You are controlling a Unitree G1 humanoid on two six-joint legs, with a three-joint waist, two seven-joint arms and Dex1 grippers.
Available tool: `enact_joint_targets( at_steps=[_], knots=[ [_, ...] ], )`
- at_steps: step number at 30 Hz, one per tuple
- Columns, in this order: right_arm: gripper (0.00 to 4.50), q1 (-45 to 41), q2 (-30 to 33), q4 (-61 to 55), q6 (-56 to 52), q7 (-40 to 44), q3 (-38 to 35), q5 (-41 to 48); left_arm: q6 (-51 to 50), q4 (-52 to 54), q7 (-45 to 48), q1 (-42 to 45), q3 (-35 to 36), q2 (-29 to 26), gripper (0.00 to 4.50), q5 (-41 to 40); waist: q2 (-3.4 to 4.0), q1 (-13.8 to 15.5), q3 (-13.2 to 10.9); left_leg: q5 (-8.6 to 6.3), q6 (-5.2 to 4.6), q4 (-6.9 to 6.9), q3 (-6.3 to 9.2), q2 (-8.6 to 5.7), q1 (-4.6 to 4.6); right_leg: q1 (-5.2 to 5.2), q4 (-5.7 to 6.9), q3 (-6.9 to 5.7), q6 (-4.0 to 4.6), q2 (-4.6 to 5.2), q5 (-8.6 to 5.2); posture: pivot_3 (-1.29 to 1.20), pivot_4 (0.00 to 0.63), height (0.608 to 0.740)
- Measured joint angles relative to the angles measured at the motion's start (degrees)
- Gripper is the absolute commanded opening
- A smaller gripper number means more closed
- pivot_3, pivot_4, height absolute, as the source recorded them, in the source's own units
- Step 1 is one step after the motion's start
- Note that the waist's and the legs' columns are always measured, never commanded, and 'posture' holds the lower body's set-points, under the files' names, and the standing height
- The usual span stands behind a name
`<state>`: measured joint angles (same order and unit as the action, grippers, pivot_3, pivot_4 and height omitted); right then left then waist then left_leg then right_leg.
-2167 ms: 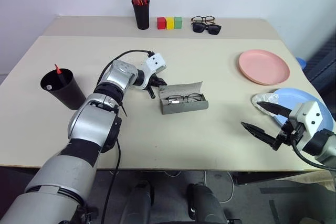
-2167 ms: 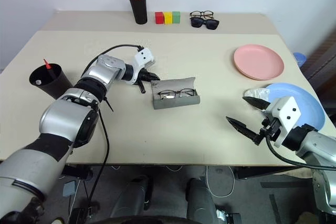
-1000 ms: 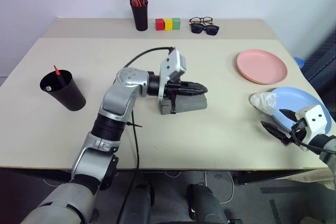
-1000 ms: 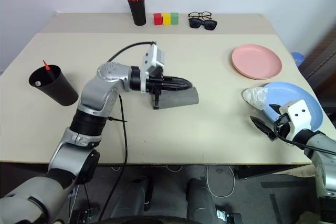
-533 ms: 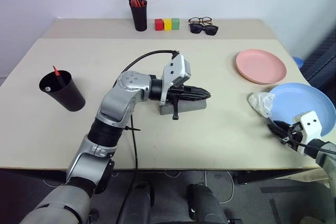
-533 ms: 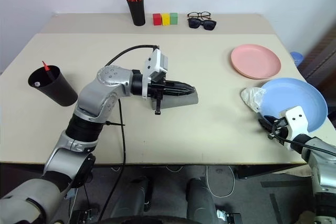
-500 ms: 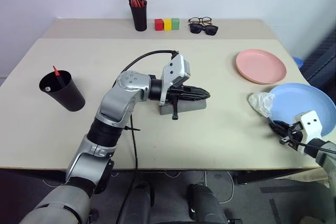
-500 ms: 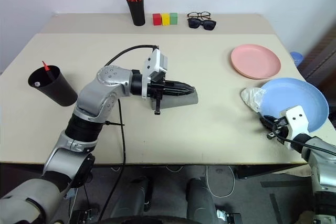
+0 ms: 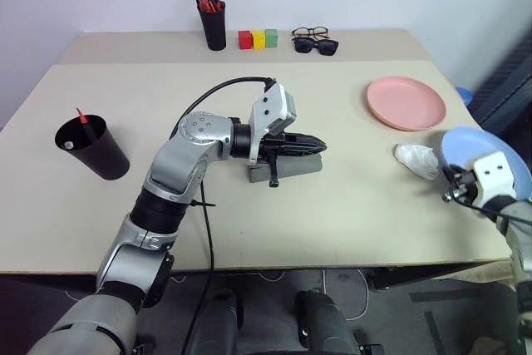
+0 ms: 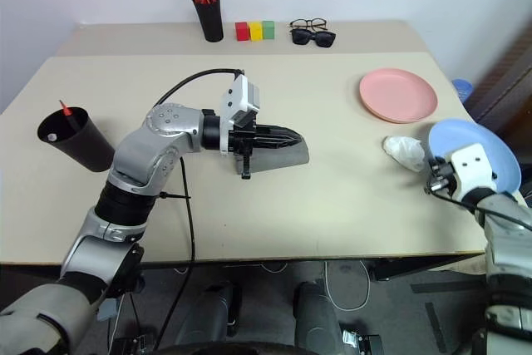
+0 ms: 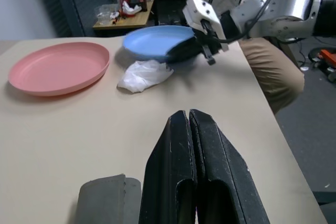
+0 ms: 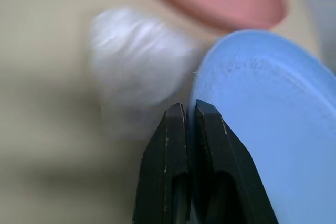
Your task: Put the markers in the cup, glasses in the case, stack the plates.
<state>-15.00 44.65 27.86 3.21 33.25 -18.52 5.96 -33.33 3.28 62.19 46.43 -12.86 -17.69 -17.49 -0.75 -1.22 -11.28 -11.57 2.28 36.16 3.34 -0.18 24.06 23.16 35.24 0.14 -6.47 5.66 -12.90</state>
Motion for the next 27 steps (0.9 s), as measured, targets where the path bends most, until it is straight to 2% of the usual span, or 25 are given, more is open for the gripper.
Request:
enact_joint_targets(
  at_steps=[8, 10, 15, 16, 17, 21, 25, 27],
  knots=[
    [0.06, -23.1, 1.1, 16.6, 9.1, 0.1, 7.6, -5.5, -1.3, 1.8, -1.8, -1.2, -0.4, -0.3, 0.00, -0.7, 0.06, 0.0, 0.0, 0.00, 0.00, -0.06, 0.00, 0.00, -0.02, 0.00, -0.01, 0.03, -0.01, -0.03, 0.00, 0.00, 0.150, 0.740],
    [0.06, -30.5, -0.7, 24.5, 11.6, 0.1, 10.4, -7.5, -1.8, 2.1, -2.8, -1.5, -0.2, -0.4, 0.00, -0.8, 0.06, 0.0, 0.0, 0.01, 0.00, -0.05, 0.00, 0.00, -0.02, 0.00, -0.02, 0.05, 0.00, -0.03, 0.00, 0.00, 0.150, 0.740],
    [0.06, -41.4, -5.6, 38.7, 15.4, -0.9, 15.0, -11.4, -3.7, 4.8, -5.1, -2.7, 0.2, -1.7, 0.00, -1.6, 0.08, 0.0, 0.0, 0.01, 0.01, -0.17, 0.01, 0.00, -0.01, 0.05, -0.03, 0.05, -0.01, -0.03, 0.00, 0.00, 0.150, 0.740],
    [0.69, -42.8, -6.4, 40.8, 15.8, -1.4, 15.9, -12.3, -4.2, 5.5, -5.6, -3.2, 0.3, -2.2, 0.00, -1.8, 0.09, 0.0, 0.0, 0.01, 0.01, -0.17, 0.01, 0.00, -0.01, 0.06, -0.03, 0.05, -0.01, -0.03, 0.00, 0.00, 0.150, 0.740],
    [0.99, -44.0, -7.1, 42.5, 16.0, -2.3, 16.5, -13.1, -4.9, 6.3, -6.2, -3.6, 0.4, -2.6, 0.00, -2.0, 0.10, 0.1, 0.0, 0.02, 0.02, -0.17, 0.01, -0.01, 0.01, 0.06, -0.03, 0.05, -0.02, -0.04, 0.00, 0.00, 0.150, 0.740],
    [2.92, -46.5, -7.9, 46.3, 16.3, -6.2, 18.0, -15.5, -7.1, 8.9, -8.2, -4.7, 0.8, -3.8, 0.00, -3.1, 0.10, 0.2, 0.0, 0.02, 0.03, -0.13, 0.01, -0.03, 0.05, 0.06, -0.05, 0.07, -0.01, -0.03, 0.00, 0.00, 0.150, 0.740],
    [2.92, -46.7, -7.6, 46.7, 17.3, -6.7, 17.7, -15.7, -8.8, 10.9, -9.8, -5.9, 1.3, -4.7, 0.00, -4.5, 0.11, -0.1, 0.0, 0.02, 0.03, -0.13, 0.01, -0.03, 0.01, 0.06, -0.01, 0.08, -0.02, -0.04, 0.01, 0.00, 0.150, 0.740],
    [2.92, -45.4, -6.9, 45.6, 18.3, -3.5, 16.1, -13.7, -9.0, 11.3, -10.0, -6.1, 1.4, -4.8, 0.00, -5.3, 0.11, 0.0, 0.0, 0.02, 0.03, -0.14, 0.02, -0.03, 0.00, 0.04, -0.02, 0.08, -0.03, -0.04, 0.01, 0.00, 0.150, 0.740]
  ],
)
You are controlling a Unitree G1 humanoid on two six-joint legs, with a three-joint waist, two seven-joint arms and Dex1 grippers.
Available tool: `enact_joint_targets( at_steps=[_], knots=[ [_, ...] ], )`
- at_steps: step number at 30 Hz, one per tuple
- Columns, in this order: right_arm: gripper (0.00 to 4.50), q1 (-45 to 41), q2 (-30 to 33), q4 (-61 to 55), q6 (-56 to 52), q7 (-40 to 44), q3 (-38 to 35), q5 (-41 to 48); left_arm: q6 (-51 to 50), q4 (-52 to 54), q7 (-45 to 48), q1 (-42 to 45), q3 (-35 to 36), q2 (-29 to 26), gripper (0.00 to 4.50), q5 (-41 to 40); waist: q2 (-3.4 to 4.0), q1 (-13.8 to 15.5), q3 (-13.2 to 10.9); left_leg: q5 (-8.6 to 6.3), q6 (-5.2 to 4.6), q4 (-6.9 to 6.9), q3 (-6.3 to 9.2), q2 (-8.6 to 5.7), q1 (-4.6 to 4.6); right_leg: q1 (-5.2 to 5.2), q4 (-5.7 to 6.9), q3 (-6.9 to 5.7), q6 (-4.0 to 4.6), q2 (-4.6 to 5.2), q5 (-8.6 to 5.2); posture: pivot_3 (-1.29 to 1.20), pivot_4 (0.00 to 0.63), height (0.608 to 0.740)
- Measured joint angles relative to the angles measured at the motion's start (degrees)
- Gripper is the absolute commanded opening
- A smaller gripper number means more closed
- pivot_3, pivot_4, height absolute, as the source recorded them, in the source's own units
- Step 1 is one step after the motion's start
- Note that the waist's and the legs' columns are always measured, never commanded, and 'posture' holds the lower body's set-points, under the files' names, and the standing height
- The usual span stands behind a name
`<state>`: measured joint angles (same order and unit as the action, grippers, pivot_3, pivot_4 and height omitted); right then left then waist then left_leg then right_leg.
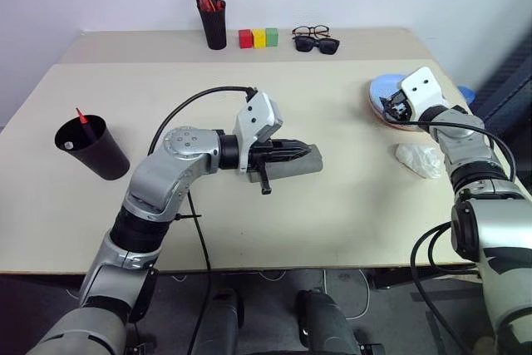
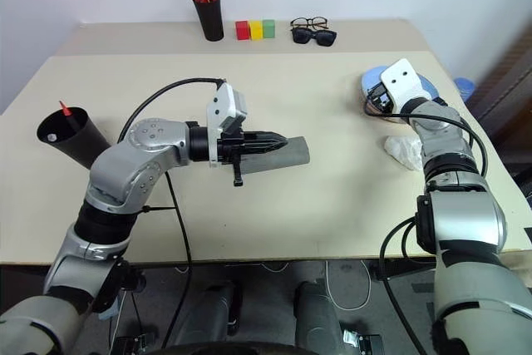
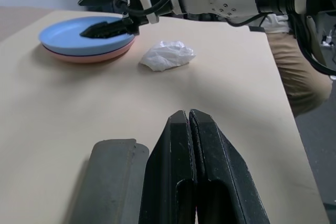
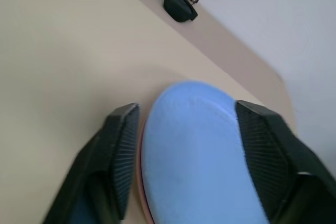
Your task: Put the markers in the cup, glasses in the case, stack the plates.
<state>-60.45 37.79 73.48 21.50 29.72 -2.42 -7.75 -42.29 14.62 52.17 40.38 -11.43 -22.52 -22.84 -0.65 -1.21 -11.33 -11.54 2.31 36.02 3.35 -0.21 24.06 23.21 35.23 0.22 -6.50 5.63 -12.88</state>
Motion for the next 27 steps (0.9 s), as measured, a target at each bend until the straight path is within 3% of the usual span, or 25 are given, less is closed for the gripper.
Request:
enact_joint_targets(
  at_steps=[5, 12, 22, 25, 27],
  knots=[
    [2.92, 10.8, 3.7, -6.3, -1.3, 9.3, -4.7, 6.5, 0.1, -0.3, 1.0, -2.0, 1.4, -1.9, 0.00, -2.0, 0.00, 0.3, 0.0, 0.00, 0.00, 0.01, 0.00, -0.01, 0.00, -0.04, -0.04, 0.00, -0.16, 0.00, 0.08, 0.00, 0.150, 0.740],
    [2.92, 29.7, 5.3, -19.3, -8.4, 13.6, -9.3, 13.2, 0.5, -0.8, 3.5, -2.9, 2.6, -2.1, 0.00, -5.6, 0.02, -0.4, 0.0, 0.00, -0.01, 0.01, -0.15, 0.00, -0.21, -0.09, 0.09, 0.19, 0.01, -0.01, -0.01, 0.00, 0.150, 0.740],
    [2.92, 33.3, 4.4, -24.9, -13.5, 12.6, -9.8, 15.7, 0.8, -1.1, 5.2, -3.0, 2.6, -2.4, 0.00, -6.6, -0.04, -1.3, 0.0, -0.01, -0.01, 0.03, -0.15, 0.00, -0.65, -0.58, 0.00, 0.20, 0.03, -0.01, -0.04, 0.00, 0.150, 0.740],
    [2.10, 32.7, 3.3, -24.7, -13.7, 12.0, -9.7, 15.9, 1.4, -1.1, 5.2, -3.1, 2.6, -2.6, 0.00, -6.5, -0.05, -1.3, 0.0, -0.02, -0.01, 0.02, -0.15, 0.00, -0.66, -0.57, 0.01, 0.21, 0.03, -0.01, -0.03, 0.00, 0.150, 0.740],
    [1.14, 32.2, 2.4, -24.7, -13.8, 12.0, -9.6, 15.9, 1.4, -1.0, 5.2, -3.1, 2.4, -3.0, 0.00, -6.5, -0.05, -1.3, 0.0, -0.01, -0.01, 0.02, -0.15, 0.01, -0.66, -0.57, 0.01, 0.21, 0.03, -0.01, -0.03, 0.00, 0.150, 0.740]
  ],
)
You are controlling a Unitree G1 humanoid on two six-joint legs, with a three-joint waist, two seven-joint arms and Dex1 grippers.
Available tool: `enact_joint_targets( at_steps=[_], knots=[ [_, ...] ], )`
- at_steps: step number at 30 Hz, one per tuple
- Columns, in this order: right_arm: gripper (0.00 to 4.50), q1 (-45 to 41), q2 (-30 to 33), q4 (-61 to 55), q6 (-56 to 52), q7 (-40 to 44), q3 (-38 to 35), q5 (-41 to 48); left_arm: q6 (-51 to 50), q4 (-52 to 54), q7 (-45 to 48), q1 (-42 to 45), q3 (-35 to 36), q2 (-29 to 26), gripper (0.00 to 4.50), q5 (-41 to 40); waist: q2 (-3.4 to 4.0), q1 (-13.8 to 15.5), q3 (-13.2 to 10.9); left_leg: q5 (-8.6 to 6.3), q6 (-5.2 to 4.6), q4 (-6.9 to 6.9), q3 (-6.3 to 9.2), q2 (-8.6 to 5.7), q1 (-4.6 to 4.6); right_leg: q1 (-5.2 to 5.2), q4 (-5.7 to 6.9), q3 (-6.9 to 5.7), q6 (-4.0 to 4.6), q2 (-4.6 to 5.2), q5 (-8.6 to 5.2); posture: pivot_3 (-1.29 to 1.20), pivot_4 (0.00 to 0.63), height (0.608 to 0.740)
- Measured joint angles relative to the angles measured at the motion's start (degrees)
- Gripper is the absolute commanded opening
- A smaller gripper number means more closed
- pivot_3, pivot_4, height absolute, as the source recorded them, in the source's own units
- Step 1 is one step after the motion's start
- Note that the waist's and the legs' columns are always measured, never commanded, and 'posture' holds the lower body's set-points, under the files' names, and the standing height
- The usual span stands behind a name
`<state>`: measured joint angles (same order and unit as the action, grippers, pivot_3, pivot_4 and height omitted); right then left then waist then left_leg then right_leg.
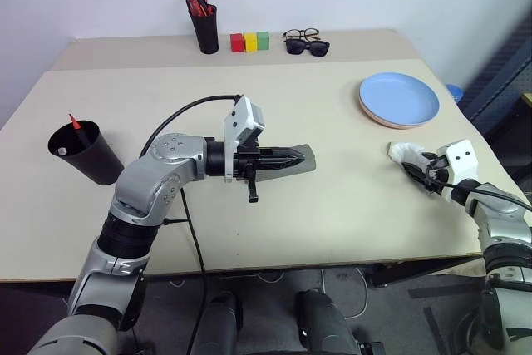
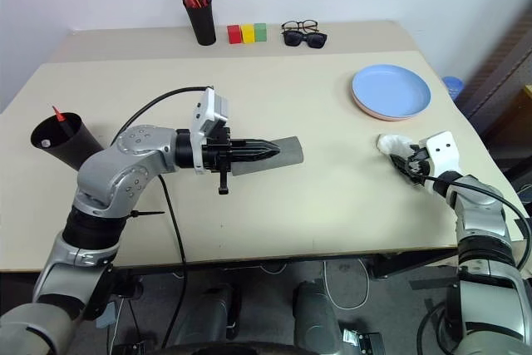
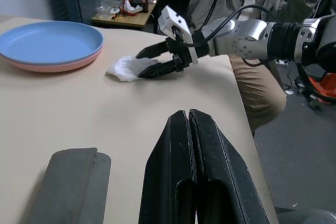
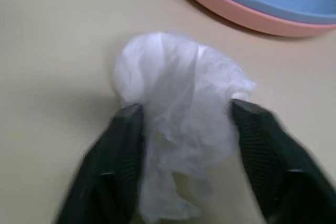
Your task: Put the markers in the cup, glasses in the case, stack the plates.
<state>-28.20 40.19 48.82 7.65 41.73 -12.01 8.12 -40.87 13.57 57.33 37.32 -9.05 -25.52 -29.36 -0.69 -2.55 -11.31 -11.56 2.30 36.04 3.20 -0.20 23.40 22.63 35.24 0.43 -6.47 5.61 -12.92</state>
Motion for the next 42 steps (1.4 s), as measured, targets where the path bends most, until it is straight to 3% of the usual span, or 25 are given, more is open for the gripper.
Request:
enact_joint_targets(
  at_steps=[2, 12, 18, 23, 26, 32, 38, 42],
  knots=[
    [0.03, -0.3, -0.3, 0.1, -0.1, 0.0, 0.4, 0.0, 0.1, 0.0, -0.1, -0.1, -0.4, -0.3, 0.00, 0.0, 0.00, 0.1, 0.0, 0.00, 0.00, 0.01, 0.00, 0.00, 0.01, 0.00, -0.01, 0.01, 0.00, 0.00, 0.00, 0.00, 0.150, 0.740],
    [0.03, -4.6, -0.6, -1.6, -1.0, -0.9, 0.5, 0.1, 0.1, 0.1, -1.3, -0.6, -0.8, -0.5, 0.00, 0.0, 0.05, -0.2, 0.0, 0.00, 0.00, -0.06, -0.11, 0.00, 0.03, 0.13, 0.02, 0.14, -0.01, 0.00, 0.00, 0.00, 0.150, 0.740],
    [0.03, -24.8, -1.0, 7.5, 3.2, -3.8, 2.1, -2.1, 0.1, 0.4, -3.6, -0.8, -1.1, -0.4, 0.00, 0.6, 0.10, -0.1, -0.1, 0.00, 0.00, -0.19, -0.15, 0.01, 0.02, 0.22, 0.01, 0.20, -0.01, -0.03, 0.00, 0.00, 0.150, 0.740],
    [0.03, -33.8, -3.6, 19.6, 7.0, -8.8, 5.2, -7.1, 0.1, 0.1, -7.9, -0.9, -0.9, -0.4, 0.00, 2.7, 0.00, 0.4, -0.1, 0.00, 0.00, -0.34, -0.16, -0.02, 0.11, 0.23, -0.20, 0.22, -0.04, -0.02, -0.02, 0.00, 0.150, 0.740],
    [0.73, -35.8, -4.8, 25.3, 6.7, -12.9, 5.9, -9.3, -0.4, 0.1, -11.2, -0.9, -0.7, -0.1, 0.00, 3.7, 0.00, 0.4, -0.1, 0.00, 0.00, -0.37, -0.19, -0.04, 0.15, 0.31, -0.18, 0.27, -0.05, -0.01, -0.02, 0.00, 0.150, 0.740],
    [3.64, -36.7, -4.8, 28.6, 5.7, -20.9, 6.7, -13.6, -3.3, 4.5, -16.7, -2.4, 1.5, 0.3, 0.00, 3.6, 0.00, -0.1, -0.1, 0.00, 0.00, -0.40, -0.22, -0.03, 0.11, 0.38, -0.08, 0.31, -0.05, -0.02, -0.01, 0.00, 0.150, 0.740],
    [3.64, -36.7, -4.8, 29.0, 7.7, -18.6, 6.6, -14.6, 1.4, 5.9, -23.5, -6.9, 1.9, 1.7, 0.00, 7.8, 0.01, -0.1, -0.2, 0.01, 0.00, -0.38, -0.28, -0.03, 0.05, 0.38, -0.02, 0.39, -0.05, -0.03, 0.00, 0.00, 0.150, 0.740],
    [3.64, -35.6, -4.8, 26.6, 10.5, -10.0, 5.7, -12.5, 4.1, 5.9, -24.4, -9.1, 2.2, 2.1, 0.00, 8.7, 0.02, 0.0, -0.1, 0.01, 0.00, -0.40, -0.32, -0.03, 0.05, 0.37, -0.04, 0.41, -0.07, -0.03, 0.00, 0.00, 0.150, 0.740]
  ],
)
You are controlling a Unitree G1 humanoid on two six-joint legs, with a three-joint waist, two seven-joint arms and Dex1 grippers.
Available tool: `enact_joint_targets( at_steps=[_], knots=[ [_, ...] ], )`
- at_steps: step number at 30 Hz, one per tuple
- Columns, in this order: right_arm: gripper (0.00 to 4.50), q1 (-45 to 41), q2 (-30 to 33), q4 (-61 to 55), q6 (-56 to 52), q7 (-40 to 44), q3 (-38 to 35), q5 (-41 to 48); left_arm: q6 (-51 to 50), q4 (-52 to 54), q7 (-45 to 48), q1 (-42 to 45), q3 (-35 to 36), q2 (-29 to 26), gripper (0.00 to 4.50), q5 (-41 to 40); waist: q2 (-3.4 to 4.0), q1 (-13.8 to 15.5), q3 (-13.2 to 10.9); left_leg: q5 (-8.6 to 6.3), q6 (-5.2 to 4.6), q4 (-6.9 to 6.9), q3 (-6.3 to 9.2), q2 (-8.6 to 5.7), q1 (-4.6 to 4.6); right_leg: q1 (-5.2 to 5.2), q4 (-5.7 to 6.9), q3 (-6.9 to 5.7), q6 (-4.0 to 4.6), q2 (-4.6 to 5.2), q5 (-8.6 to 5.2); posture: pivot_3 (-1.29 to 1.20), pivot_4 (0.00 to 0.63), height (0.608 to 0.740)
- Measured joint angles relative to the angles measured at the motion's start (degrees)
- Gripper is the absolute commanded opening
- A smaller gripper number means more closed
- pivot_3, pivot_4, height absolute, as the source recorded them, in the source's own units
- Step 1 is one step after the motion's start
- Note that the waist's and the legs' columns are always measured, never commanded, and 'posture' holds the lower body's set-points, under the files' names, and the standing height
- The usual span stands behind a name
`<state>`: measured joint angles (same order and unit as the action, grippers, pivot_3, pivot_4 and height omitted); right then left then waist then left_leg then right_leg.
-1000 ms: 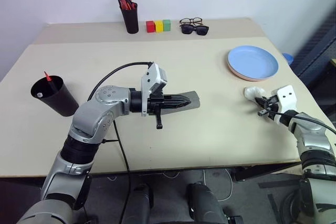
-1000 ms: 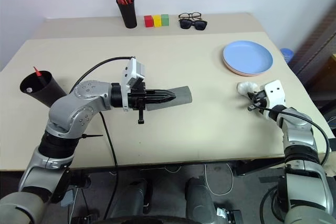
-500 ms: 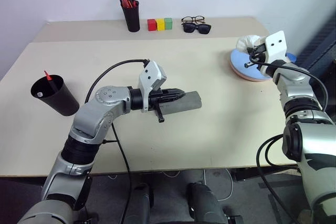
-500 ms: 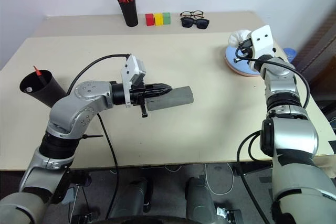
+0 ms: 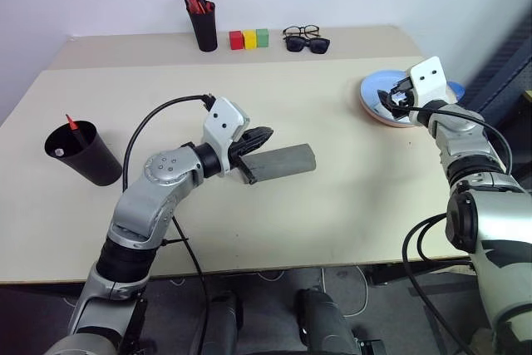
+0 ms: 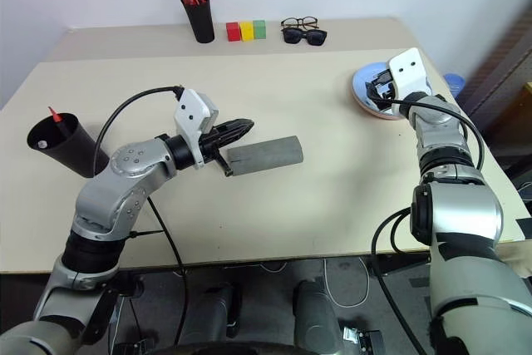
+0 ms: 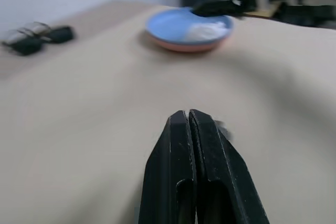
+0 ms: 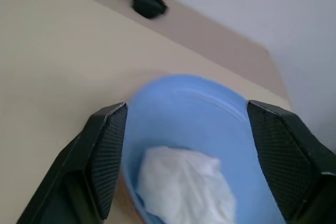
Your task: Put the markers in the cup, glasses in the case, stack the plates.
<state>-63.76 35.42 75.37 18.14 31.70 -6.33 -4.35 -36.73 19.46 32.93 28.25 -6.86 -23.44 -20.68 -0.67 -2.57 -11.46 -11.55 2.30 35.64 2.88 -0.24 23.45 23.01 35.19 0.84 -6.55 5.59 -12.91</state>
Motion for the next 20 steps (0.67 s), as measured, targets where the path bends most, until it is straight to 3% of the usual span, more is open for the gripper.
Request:
enact_joint_targets(
  at_steps=[3, 7, 10, 14, 20],
  knots=[
    [3.64, 8.4, 0.5, -11.4, -0.7, 13.9, -2.1, 6.3, -0.6, -0.2, 1.9, -3.8, 2.8, 1.1, 0.00, -4.4, -0.02, 0.3, 0.0, -0.01, -0.01, -0.01, 0.07, 0.01, 0.00, -0.08, -0.03, -0.07, -0.24, 0.00, 0.06, 0.00, 0.150, 0.740],
    [3.64, 27.2, 2.2, -33.4, -9.5, 23.0, -3.8, 14.0, 0.8, 0.1, 2.6, -7.4, 5.6, 0.5, 0.00, -5.6, 0.01, 1.3, 0.0, -0.01, -0.01, -0.01, 0.05, 0.00, 0.04, -0.02, -0.03, -0.03, -0.23, 0.00, 0.04, 0.00, 0.150, 0.740],
    [3.64, 44.0, 5.2, -54.5, -20.6, 24.1, -7.1, 20.0, 2.0, 1.1, 3.4, -12.1, 8.6, -1.7, 0.00, -6.2, 0.06, 1.8, 0.0, -0.03, -0.01, 0.01, 0.01, 0.01, 0.06, 0.06, 0.03, 0.02, -0.02, 0.01, -0.06, 0.00, 0.150, 0.740],
    [3.64, 56.5, 7.8, -73.2, -30.7, 22.0, -13.5, 26.0, 1.9, 3.5, 4.3, -15.4, 10.8, -4.2, 0.00, -7.7, 0.00, 1.5, 0.0, -0.05, 0.03, 0.07, -0.04, 0.08, -0.02, 0.05, -0.01, 0.05, -0.07, 0.00, -0.11, 0.00, 0.150, 0.740],
    [3.64, 64.9, 7.9, -83.4, -37.2, 18.8, -17.4, 29.3, 1.1, 5.6, 4.8, -20.1, 14.4, -7.8, 0.00, -10.0, -0.05, 1.6, 0.1, -0.07, 0.05, 0.07, -0.13, 0.11, 0.06, 0.10, -0.22, 0.09, -0.03, 0.03, -0.10, 0.00, 0.150, 0.740]
  ],
)
